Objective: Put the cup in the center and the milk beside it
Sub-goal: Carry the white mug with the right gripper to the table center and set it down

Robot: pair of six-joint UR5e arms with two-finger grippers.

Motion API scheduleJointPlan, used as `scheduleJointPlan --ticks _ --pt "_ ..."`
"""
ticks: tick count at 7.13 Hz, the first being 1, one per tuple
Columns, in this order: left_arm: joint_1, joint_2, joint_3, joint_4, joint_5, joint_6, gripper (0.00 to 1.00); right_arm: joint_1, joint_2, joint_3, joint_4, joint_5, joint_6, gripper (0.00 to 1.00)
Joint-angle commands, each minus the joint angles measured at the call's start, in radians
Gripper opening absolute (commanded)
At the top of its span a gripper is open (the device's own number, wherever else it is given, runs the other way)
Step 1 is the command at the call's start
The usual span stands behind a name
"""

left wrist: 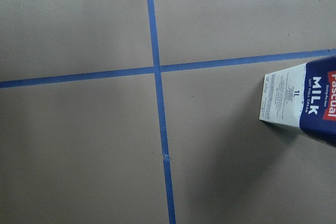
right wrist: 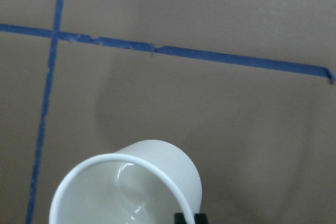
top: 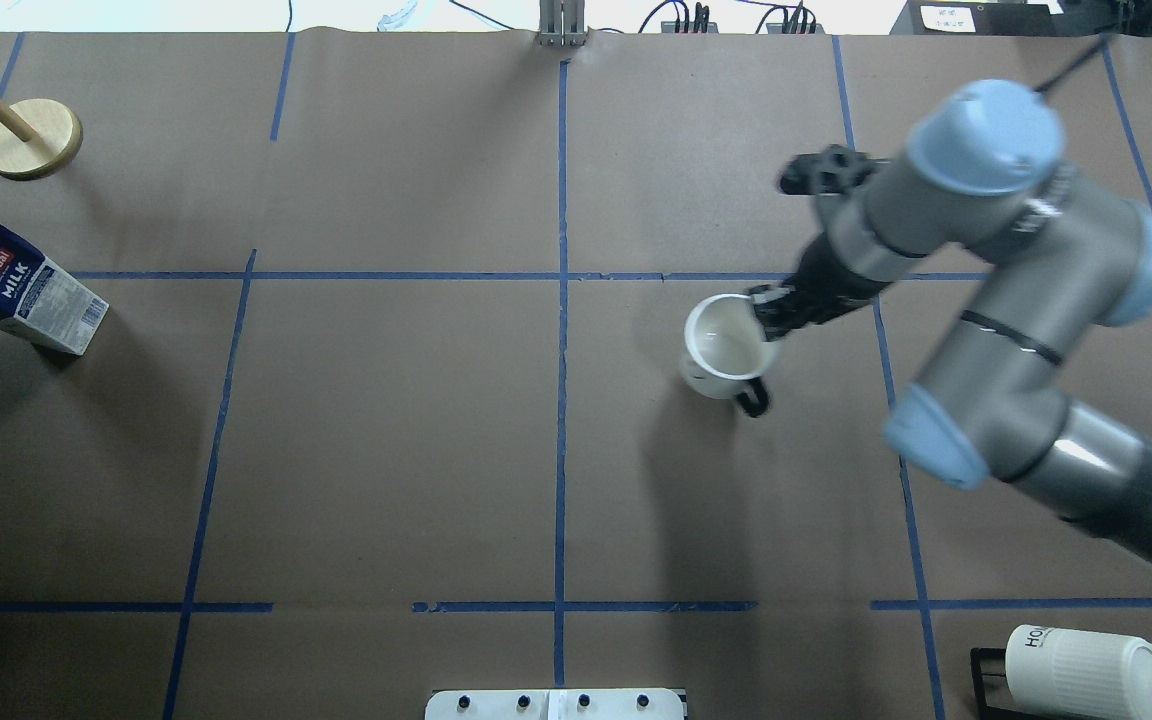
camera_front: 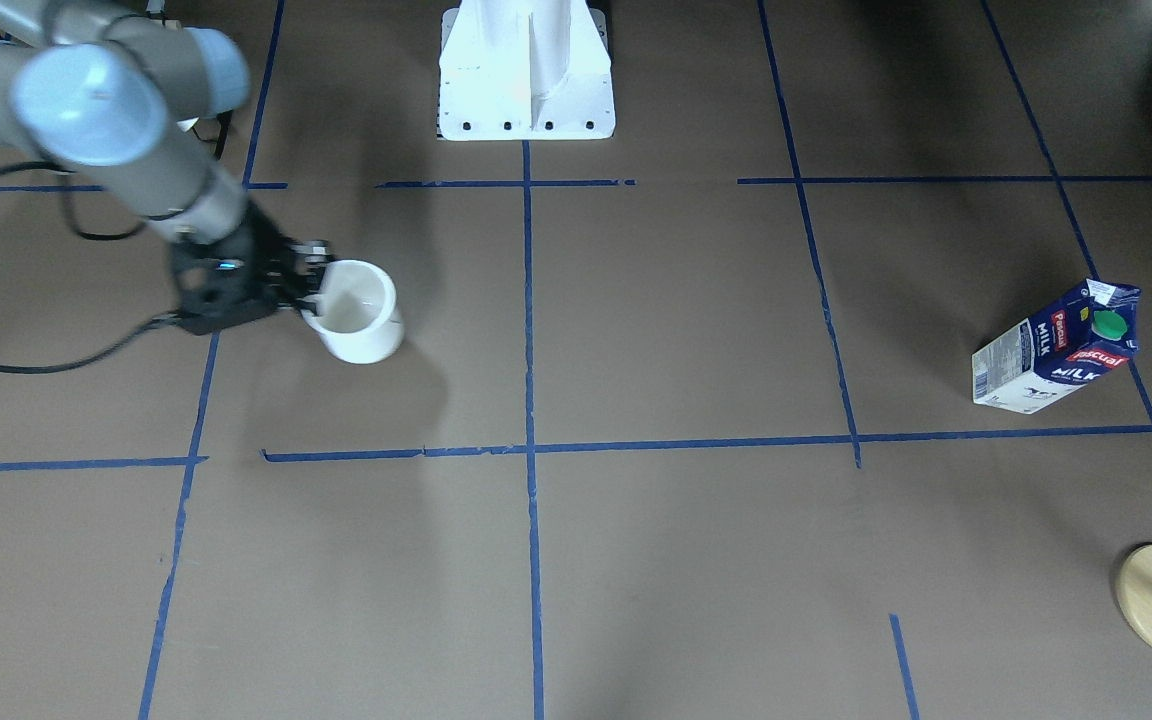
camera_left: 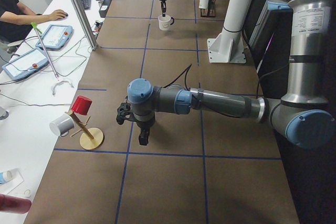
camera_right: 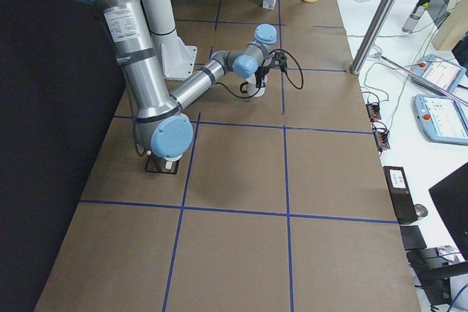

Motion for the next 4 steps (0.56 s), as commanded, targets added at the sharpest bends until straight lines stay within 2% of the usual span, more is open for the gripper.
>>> scheduleJointPlan --ticks 1,4 --pt "0.0 -0.001 -0.002 -0.001 0.0 -0.001 1.0 -0.036 0.166 -0.134 -0.015 -0.035 0.074 0.0" --pt "0.0 -0.001 -0.009 0.0 -0.002 -0.001 1.0 -0.049 0.212 -0.191 -0.011 -0.036 0.074 0.0"
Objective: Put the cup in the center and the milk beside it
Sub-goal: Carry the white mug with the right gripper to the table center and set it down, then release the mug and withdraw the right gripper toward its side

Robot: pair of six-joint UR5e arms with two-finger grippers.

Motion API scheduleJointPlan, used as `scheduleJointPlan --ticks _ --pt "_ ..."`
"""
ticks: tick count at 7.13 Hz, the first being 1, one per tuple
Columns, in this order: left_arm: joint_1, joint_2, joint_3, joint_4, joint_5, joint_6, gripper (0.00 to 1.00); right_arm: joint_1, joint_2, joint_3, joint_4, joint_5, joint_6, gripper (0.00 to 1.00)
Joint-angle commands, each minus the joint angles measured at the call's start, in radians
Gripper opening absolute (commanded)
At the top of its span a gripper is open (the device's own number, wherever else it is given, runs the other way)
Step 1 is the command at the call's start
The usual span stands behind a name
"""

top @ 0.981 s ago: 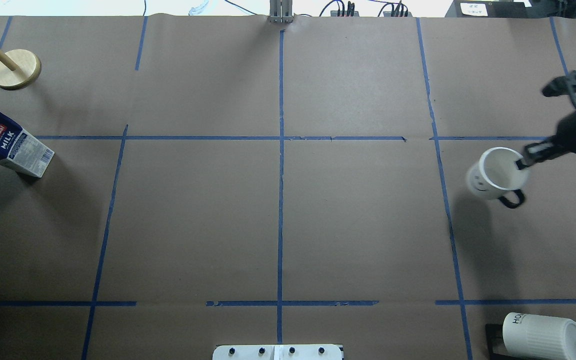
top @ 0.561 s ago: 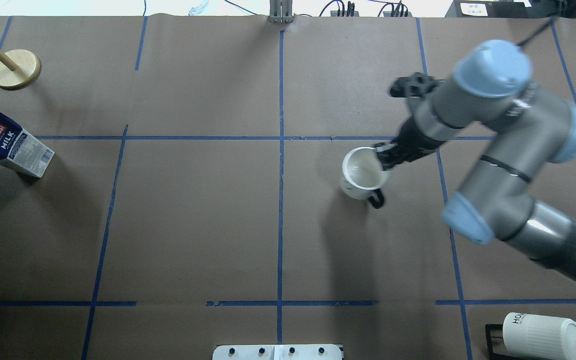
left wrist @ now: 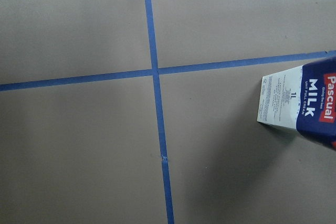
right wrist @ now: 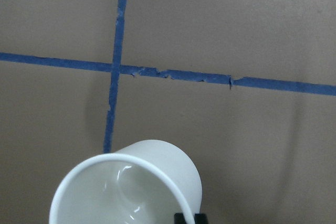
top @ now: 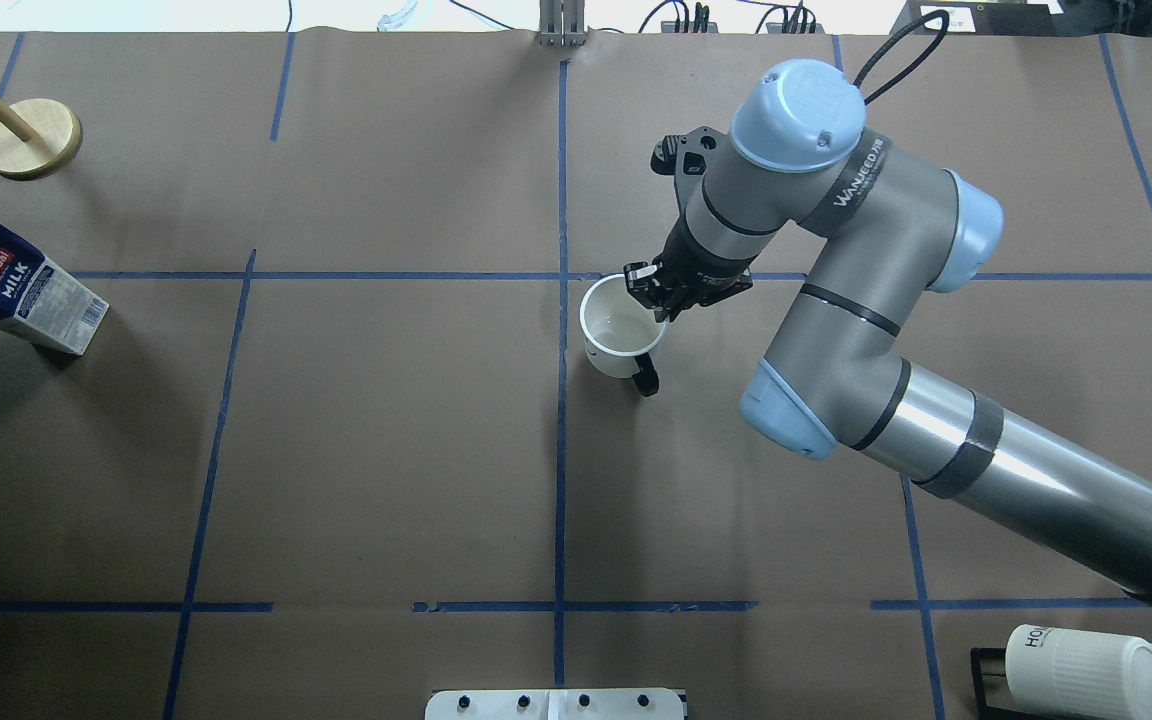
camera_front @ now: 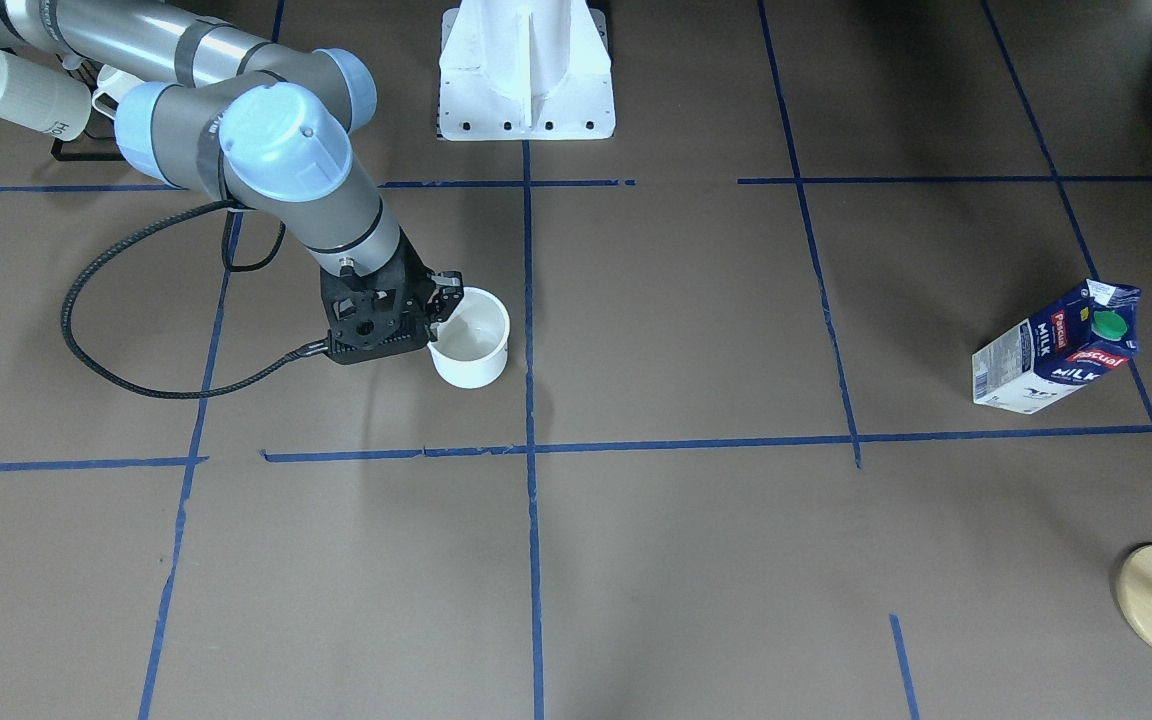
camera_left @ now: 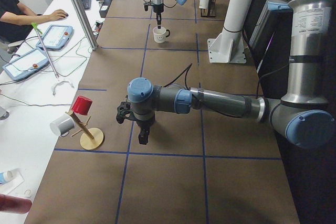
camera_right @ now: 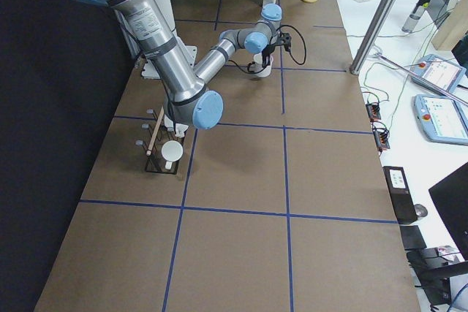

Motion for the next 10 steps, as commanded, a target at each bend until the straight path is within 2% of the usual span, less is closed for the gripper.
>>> scheduleJointPlan --ticks 1,2,4,5,6,7,8,9,10 --pt "0.0 0.0 -0.002 -0.001 0.0 0.0 1.0 -0.007 0.032 -0.044 0.003 -0.002 -0.001 0.0" --pt "0.0 0.0 -0.002 0.001 0.0 0.0 1.0 -0.007 0.05 -0.074 0.005 -0.005 -0.008 0.0" --pt "0.0 0.0 -0.002 0.001 0.0 0.0 1.0 -0.018 0.051 -0.11 0.055 -0.032 -0.012 0.12" --pt "0.0 0.0 -0.002 -0.001 0.0 0.0 1.0 -0.018 0.049 -0.111 0.056 -0.032 -0.014 0.33" --pt "0.0 0.0 -0.003 -0.001 0.0 0.0 1.0 -0.016 0.049 -0.11 0.057 -0.032 -0.014 0.75" --pt "0.0 0.0 -0.023 -0.001 -0.002 0.0 1.0 -0.003 0.051 -0.093 0.057 -0.023 -0.012 1.0" --pt "0.005 -0.01 -0.049 -0.004 0.0 -0.026 1.0 0.055 0.032 -0.04 0.043 0.03 -0.014 1.0" --pt "0.041 -0.012 -0.153 0.0 -0.006 -0.079 1.0 0.133 -0.056 0.053 0.043 0.107 -0.015 1.0" --pt "0.128 -0.019 -0.228 -0.002 -0.047 -0.23 1.0 0.227 -0.148 0.129 0.043 0.179 -0.021 1.0"
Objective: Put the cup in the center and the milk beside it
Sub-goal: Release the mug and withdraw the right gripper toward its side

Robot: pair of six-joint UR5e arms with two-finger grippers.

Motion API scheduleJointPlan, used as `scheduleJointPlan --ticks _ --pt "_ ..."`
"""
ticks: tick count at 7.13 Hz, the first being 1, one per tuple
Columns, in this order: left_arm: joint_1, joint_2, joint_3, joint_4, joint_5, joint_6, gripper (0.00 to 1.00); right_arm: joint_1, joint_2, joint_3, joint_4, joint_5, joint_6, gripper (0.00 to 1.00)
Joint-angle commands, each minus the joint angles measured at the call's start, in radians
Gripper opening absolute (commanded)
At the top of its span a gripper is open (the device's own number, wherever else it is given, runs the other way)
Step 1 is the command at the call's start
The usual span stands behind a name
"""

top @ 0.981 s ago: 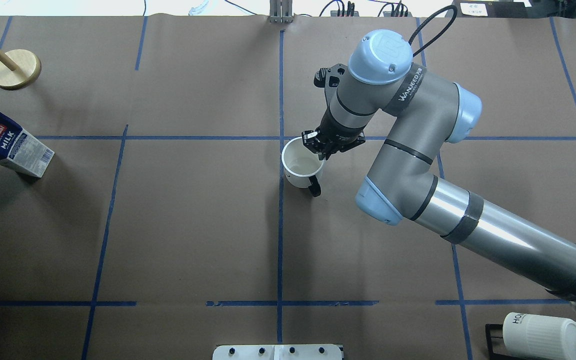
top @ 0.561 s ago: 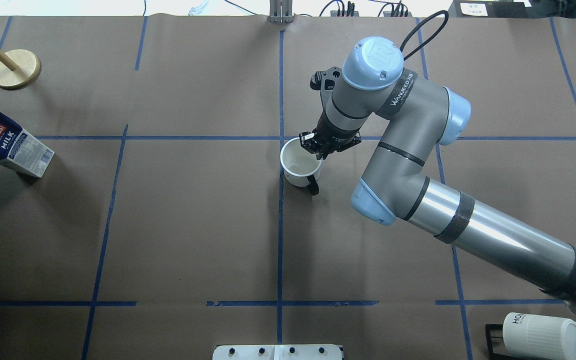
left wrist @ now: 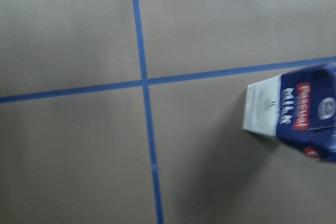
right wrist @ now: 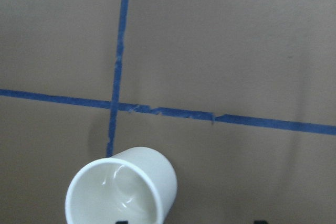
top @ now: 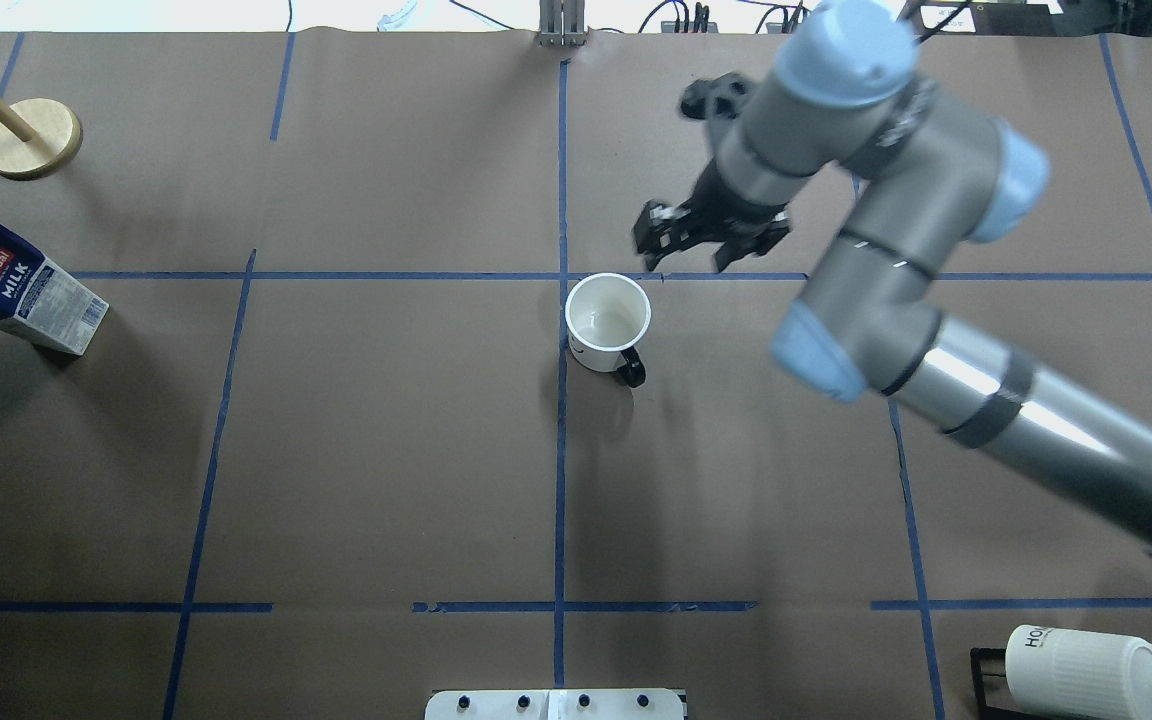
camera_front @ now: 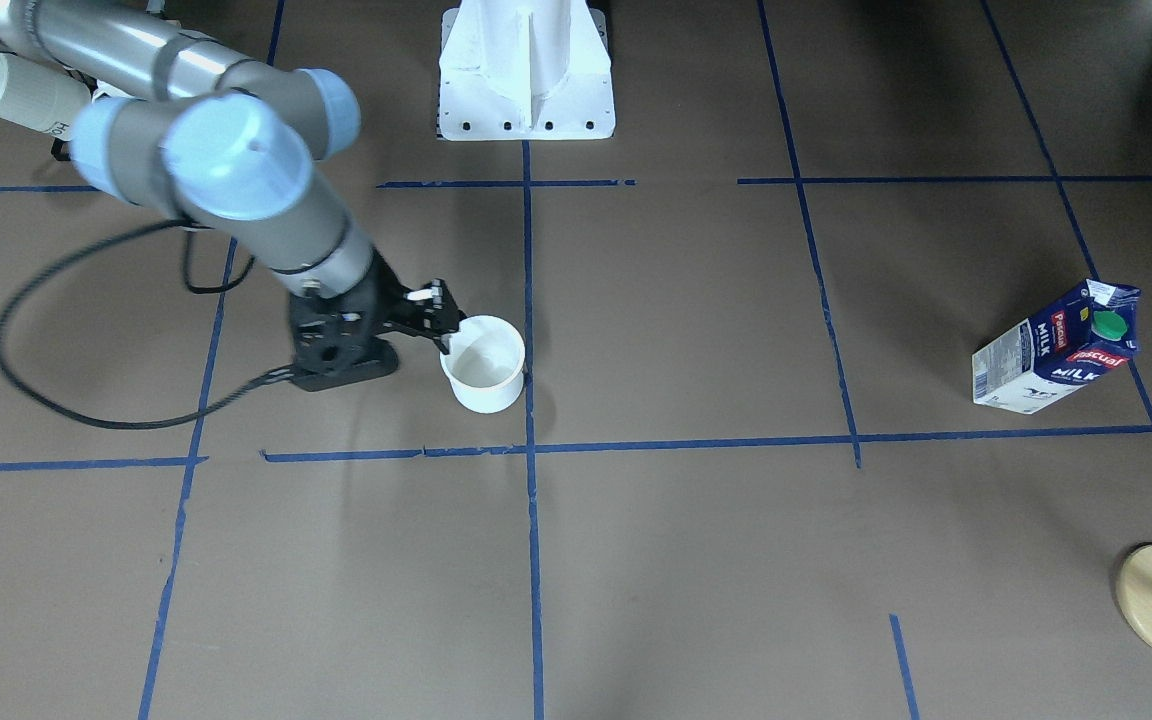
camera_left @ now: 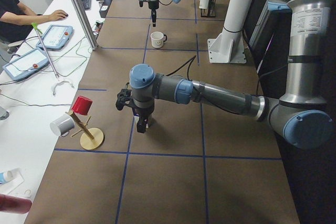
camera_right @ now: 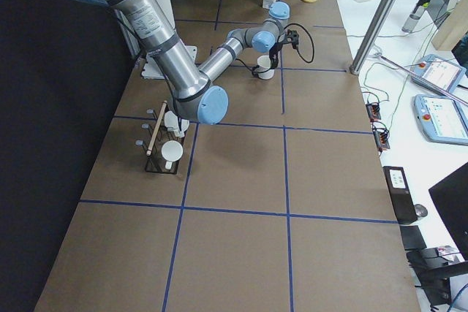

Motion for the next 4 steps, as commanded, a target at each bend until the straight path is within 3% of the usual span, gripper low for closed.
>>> scheduleJointPlan --ticks 1,3,4 --pt "0.185 -0.043 -0.113 -0.001 -0.022 -0.279 1.0 0.178 -0.16 0.11 -0.002 0.137 -0.051 1.0" --pt "0.259 -0.058 -0.068 -0.077 0.099 -0.287 1.0 0.241 -0.329 0.162 0.0 0.137 -0.25 1.0" --pt "0.263 -0.066 -0.037 -0.114 0.137 -0.284 1.0 0.24 -0.365 0.174 0.003 0.134 -0.275 1.0"
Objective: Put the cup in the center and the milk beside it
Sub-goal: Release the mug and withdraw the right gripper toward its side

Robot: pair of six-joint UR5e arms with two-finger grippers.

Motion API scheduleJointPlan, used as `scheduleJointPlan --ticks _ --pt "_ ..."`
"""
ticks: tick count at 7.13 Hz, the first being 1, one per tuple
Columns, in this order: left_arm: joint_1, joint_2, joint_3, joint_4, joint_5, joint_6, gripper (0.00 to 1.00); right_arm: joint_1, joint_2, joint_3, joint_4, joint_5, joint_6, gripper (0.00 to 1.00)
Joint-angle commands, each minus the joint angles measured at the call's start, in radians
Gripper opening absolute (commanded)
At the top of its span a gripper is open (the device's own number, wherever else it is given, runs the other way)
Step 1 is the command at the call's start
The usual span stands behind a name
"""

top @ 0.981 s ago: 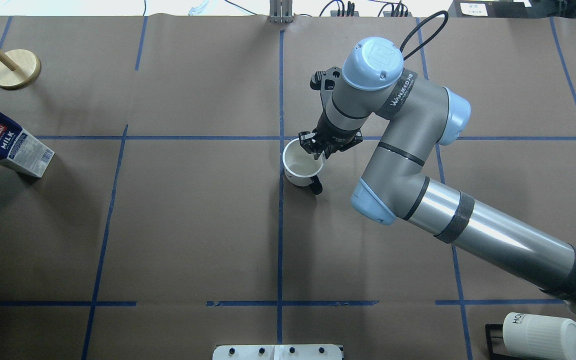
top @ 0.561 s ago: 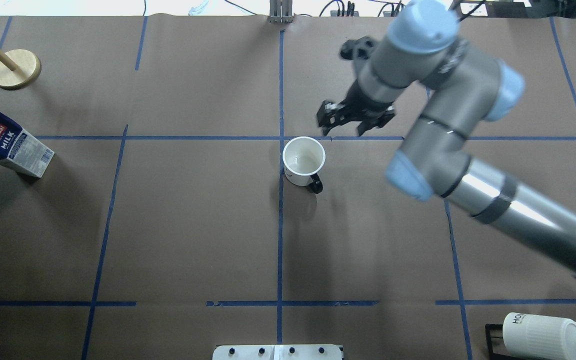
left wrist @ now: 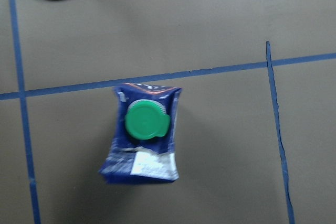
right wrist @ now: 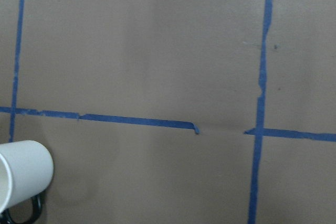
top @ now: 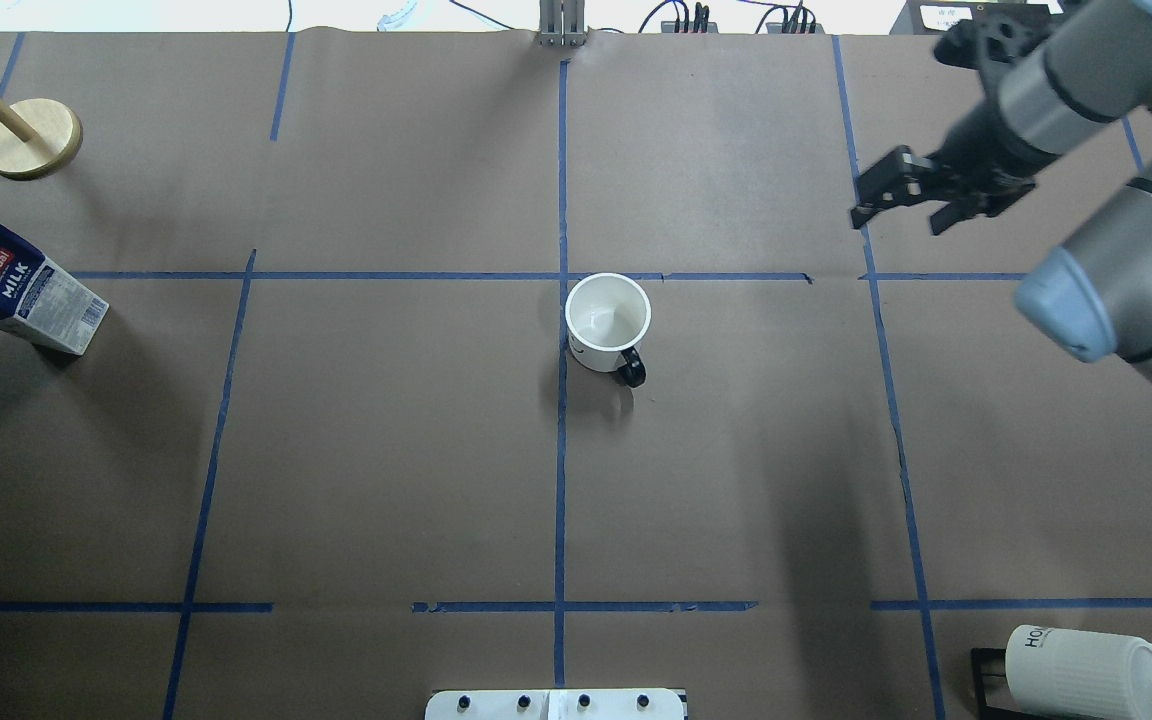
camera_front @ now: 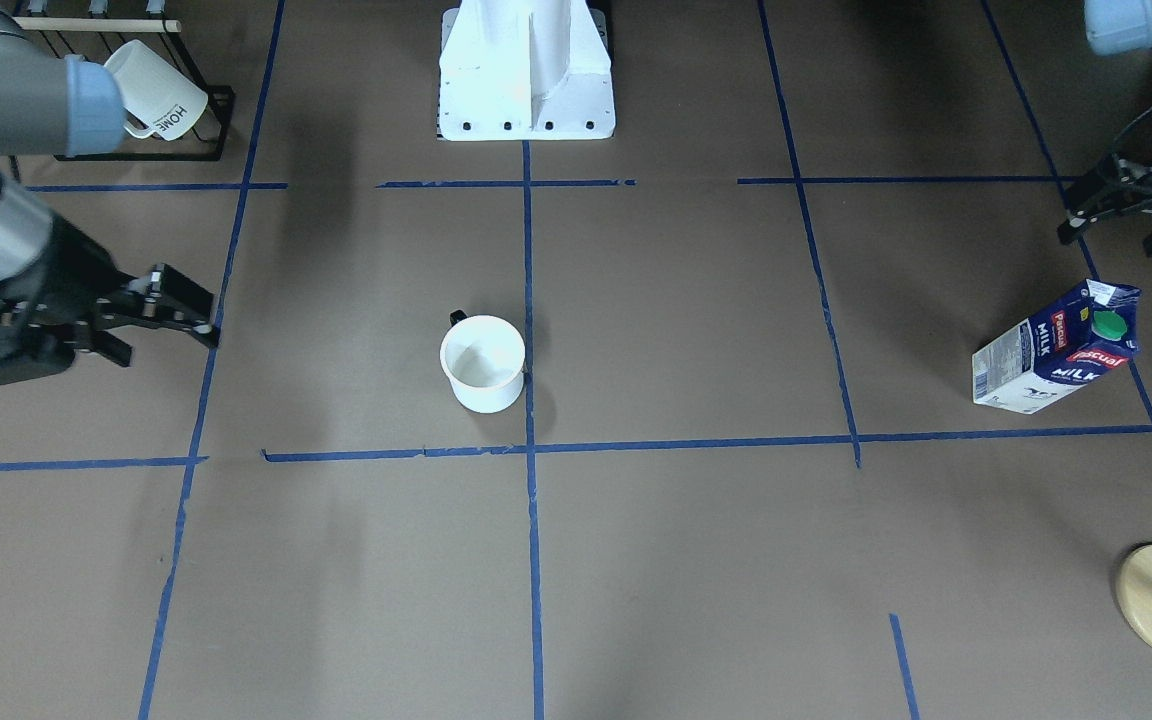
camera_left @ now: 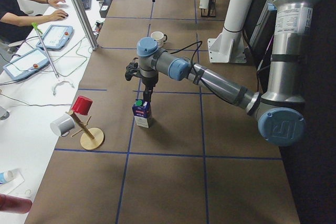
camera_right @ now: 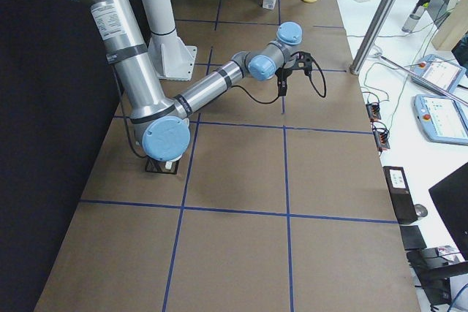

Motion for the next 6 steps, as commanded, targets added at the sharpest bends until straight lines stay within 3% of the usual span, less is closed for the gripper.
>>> scheduleJointPlan --ticks 1,3,6 --pt "0.022 -0.025 0.052 -0.05 0.064 0.054 1.0 0.016 -0.065 0.019 0.004 -0.001 -0.061 1.0" --pt "0.022 -0.107 0.187 -0.053 0.078 0.119 1.0 0.016 -0.076 0.027 0.008 -0.004 -0.063 1.0" --pt "0.022 -0.131 0.225 -0.053 0.078 0.113 1.0 0.015 -0.085 0.036 0.008 -0.007 -0.061 1.0"
